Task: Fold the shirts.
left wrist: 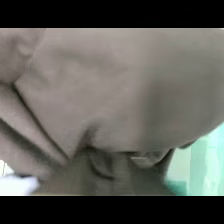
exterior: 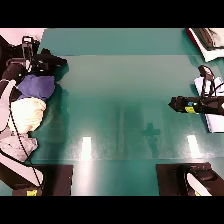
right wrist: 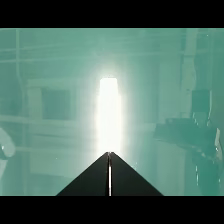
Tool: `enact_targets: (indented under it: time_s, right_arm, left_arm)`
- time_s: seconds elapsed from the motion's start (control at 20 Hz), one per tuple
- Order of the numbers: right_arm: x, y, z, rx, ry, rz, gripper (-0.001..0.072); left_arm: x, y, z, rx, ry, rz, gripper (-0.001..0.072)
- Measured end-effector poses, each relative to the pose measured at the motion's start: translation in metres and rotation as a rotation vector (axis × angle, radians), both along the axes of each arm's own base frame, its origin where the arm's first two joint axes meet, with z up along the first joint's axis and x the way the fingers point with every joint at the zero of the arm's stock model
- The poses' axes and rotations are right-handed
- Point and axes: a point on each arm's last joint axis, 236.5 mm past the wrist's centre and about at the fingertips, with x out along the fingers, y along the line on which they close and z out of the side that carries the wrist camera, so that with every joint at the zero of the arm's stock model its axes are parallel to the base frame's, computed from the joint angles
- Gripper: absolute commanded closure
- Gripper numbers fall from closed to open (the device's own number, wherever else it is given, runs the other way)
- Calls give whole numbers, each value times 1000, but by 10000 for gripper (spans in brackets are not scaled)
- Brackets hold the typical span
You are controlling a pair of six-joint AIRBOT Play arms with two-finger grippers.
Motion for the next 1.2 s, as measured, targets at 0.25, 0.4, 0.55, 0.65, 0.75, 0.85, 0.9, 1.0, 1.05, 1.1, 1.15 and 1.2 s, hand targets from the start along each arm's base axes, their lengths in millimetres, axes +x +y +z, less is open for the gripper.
enact_targets:
  time_s: [0.25, 0.4, 0.55, 0.65, 0.75, 0.85, 0.9, 1.0, 1.05, 1.1, 1.15, 1.2]
  right_arm:
    - [1, 0, 1, 1, -4, -3, 694]
    - [8, 0, 12, 4, -40, -7, 694]
    - [23, -4, 47, 4, -132, -20, 694]
    - [36, -13, 81, -1, -216, -47, 694]
    - [46, -30, 118, -16, -304, -89, 695]
    - [52, -50, 153, -42, -389, -127, 694]
    - [54, -60, 172, -60, -432, -145, 694]
    - [54, -76, 201, -91, -496, -171, 694]
    - [54, -82, 213, -106, -518, -179, 694]
    - [54, -86, 223, -118, -536, -184, 694]
    - [54, -89, 231, -126, -544, -183, 694]
    - [54, -90, 237, -132, -547, -180, 694]
  left_arm:
    - [13, -11, 34, -28, -52, -1, 685]
    - [22, -42, 101, -26, -132, -51, 685]
    - [12, -97, 208, -18, -273, -162, 685]
    - [-13, -140, 282, -35, -382, -254, 685]
    - [-52, -184, 349, -71, -487, -355, 685]
    - [-101, -227, 403, -125, -569, -463, 685]
    - [-126, -247, 422, -160, -592, -519, 685]
    - [-174, -284, 447, -235, -602, -634, 685]
    - [-197, -305, 451, -279, -584, -698, 685]
    - [-218, -326, 449, -327, -548, -768, 685]
    - [-236, -346, 442, -368, -500, -831, 685]
    - [-253, -365, 431, -402, -440, -892, 685]
